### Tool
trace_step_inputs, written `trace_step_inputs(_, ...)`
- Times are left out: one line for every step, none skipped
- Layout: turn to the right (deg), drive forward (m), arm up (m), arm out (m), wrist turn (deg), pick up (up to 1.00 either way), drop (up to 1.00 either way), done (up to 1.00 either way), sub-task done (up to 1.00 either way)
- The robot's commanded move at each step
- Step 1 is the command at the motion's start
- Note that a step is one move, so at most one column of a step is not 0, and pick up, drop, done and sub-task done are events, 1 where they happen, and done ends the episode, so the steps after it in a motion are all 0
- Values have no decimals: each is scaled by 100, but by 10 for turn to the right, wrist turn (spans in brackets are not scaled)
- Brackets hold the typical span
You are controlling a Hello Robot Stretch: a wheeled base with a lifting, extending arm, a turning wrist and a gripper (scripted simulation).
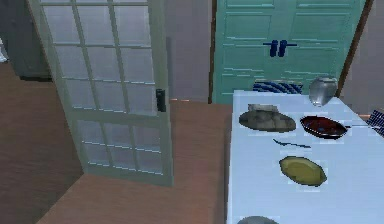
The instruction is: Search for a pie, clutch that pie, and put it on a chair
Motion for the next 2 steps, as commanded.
trace_step_inputs(0,0,0,0,0,0,100,0,0)
trace_step_inputs(0,0,10,0,0,0,0,0,0)
